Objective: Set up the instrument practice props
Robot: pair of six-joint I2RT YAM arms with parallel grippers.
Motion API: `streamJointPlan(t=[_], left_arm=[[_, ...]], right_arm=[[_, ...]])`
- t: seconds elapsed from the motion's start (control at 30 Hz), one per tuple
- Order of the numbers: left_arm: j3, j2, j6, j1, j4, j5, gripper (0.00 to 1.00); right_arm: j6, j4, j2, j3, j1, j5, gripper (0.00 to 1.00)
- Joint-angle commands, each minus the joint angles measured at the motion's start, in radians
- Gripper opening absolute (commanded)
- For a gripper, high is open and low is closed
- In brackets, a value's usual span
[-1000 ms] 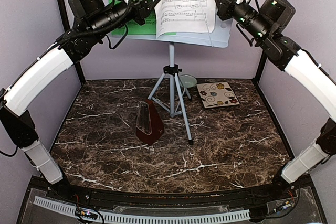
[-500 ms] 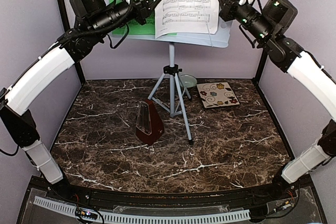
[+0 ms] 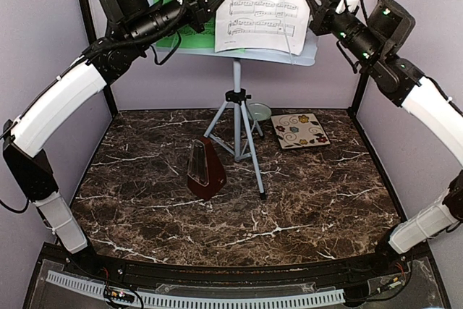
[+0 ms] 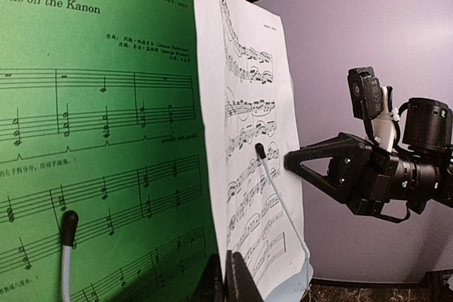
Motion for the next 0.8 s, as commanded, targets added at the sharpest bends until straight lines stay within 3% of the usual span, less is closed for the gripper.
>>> streamJointPlan(t=[0.0,0.4,0.77], left_arm=[[0.015,0.014,-0.018,0.000,-0.014,0.015,0.04],[0.015,0.014,-0.009,-0.005,-0.024,0.015,0.14],[0.011,0.016,0.002,-0.005,-0.029,0.022,0.08]], right_arm=[[-0.012,0.008,-0.041,-0.023,-0.012,0.036,0.00],[-0.012,-0.004,-0.062,-0.043,-0.032,0.040,0.00],[0.008,0.000,-0.091,-0.099,-0.045,0.050,0.00]])
